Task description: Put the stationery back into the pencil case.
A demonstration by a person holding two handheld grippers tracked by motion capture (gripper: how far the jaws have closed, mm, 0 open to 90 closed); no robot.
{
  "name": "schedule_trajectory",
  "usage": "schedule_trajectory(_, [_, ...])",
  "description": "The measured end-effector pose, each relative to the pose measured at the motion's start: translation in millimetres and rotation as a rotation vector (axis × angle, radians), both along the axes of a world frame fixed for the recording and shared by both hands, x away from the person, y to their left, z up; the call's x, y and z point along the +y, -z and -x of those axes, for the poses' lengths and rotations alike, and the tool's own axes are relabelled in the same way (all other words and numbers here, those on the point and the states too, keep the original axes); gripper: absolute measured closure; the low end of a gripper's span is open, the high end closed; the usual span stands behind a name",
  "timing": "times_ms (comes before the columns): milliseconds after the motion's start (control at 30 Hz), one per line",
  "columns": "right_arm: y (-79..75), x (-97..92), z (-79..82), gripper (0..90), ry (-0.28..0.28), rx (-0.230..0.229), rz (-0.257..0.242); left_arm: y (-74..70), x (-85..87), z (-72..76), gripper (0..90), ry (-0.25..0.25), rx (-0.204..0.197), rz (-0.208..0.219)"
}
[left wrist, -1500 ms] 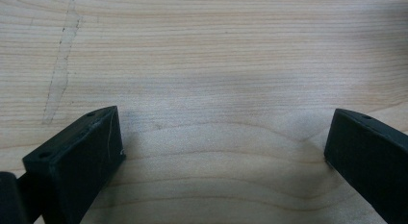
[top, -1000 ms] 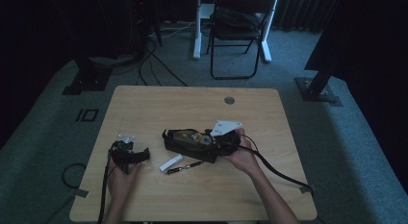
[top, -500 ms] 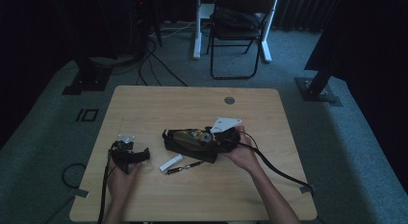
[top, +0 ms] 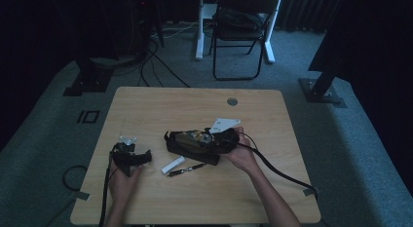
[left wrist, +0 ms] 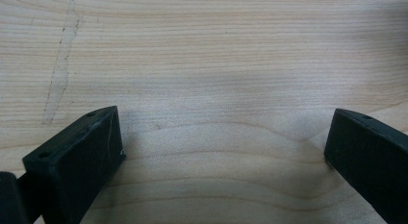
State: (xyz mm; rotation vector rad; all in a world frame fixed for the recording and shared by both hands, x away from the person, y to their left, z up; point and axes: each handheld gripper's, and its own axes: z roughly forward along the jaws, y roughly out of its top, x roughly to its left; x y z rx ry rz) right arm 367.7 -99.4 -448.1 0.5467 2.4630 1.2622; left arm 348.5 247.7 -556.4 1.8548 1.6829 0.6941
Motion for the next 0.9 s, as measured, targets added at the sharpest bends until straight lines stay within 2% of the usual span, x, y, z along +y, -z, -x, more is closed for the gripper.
schedule_trajectory(900, [14.2,10.0,-7.7,41.6,0.011,0.024,0.008,0.0,0.1,0.0,0.0,0.001,0.0,-0.002])
